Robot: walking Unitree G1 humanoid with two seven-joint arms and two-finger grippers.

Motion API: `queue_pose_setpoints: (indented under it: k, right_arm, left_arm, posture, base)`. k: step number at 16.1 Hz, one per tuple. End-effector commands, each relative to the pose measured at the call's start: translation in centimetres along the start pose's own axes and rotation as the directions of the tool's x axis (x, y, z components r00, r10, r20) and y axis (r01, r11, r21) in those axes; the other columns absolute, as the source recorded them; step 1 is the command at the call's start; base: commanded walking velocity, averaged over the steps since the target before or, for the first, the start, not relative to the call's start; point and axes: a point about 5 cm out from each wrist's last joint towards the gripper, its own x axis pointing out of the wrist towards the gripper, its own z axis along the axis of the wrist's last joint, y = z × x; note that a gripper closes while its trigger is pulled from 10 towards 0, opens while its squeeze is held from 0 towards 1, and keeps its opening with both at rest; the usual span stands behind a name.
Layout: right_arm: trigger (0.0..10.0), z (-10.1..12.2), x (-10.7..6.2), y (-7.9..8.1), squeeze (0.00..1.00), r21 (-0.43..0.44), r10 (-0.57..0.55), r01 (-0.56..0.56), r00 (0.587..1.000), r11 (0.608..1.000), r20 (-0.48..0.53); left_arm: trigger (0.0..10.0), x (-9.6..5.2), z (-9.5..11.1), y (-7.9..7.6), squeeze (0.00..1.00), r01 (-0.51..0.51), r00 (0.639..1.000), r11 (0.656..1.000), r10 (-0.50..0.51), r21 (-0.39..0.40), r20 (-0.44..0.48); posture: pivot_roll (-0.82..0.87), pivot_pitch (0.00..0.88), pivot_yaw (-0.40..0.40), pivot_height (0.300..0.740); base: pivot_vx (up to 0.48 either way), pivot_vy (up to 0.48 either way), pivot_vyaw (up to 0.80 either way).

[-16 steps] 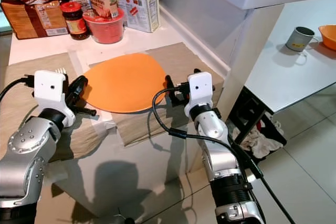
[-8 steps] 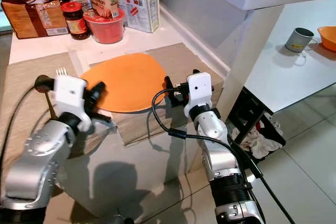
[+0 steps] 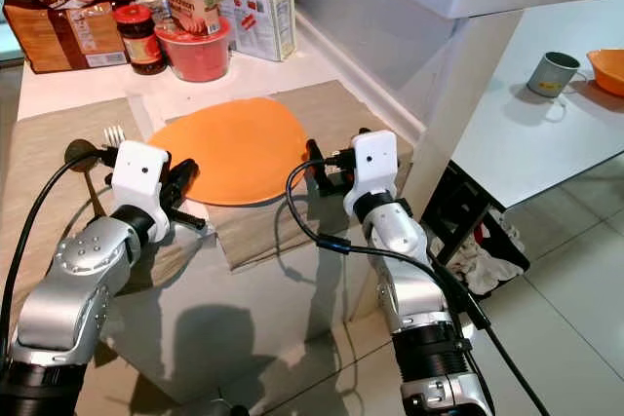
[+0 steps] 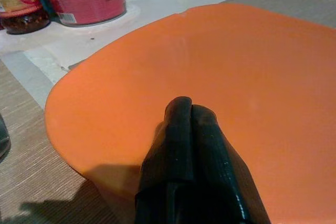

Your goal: Setting the table

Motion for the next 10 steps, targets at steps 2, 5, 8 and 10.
queue_pose_setpoints:
  k: [2, 5, 8, 10]
  right_arm:
    - [10.0, 0.1, -0.1, -0.1, 0.0, 0.039, -0.01, 0.01, 1.0, 0.999, -0.011]
    - [10.0, -0.1, 0.0, -0.1, 0.0, 0.093, -0.009, 0.012, 0.999, 0.996, -0.035]
    - [10.0, 0.2, 0.2, -0.3, 0.0, 0.103, -0.003, 0.008, 0.999, 0.995, -0.042]
    - [10.0, 0.2, 0.3, -0.3, 0.0, 0.112, 0.0, 0.006, 0.999, 0.994, -0.049]
  left_arm:
    - [10.0, 0.4, -0.3, 0.4, 0.0, 0.005, 1.0, 1.0, -0.004, 0.019, -0.019]
    - [10.0, 0.8, -0.3, 0.5, 0.0, 0.019, 1.0, 0.999, -0.019, 0.034, -0.021]
    - [10.0, 1.2, -0.9, 0.8, 0.0, 0.032, 0.999, 0.999, -0.031, 0.042, -0.032]
    - [10.0, 1.3, -1.4, 0.9, 0.0, 0.039, 0.999, 0.999, -0.038, 0.023, -0.028]
  posture:
    - [0.05, 0.0, -0.004, 0.74]
    - [0.04, 0.0, -0.008, 0.74]
    - [0.04, 0.0, -0.013, 0.74]
    - [0.04, 0.0, -0.016, 0.74]
  base:
    - [0.0, 0.0, 0.0]
    - [0.0, 0.0, 0.0]
    - [0.0, 0.0, 0.0]
    - [0.0, 0.0, 0.0]
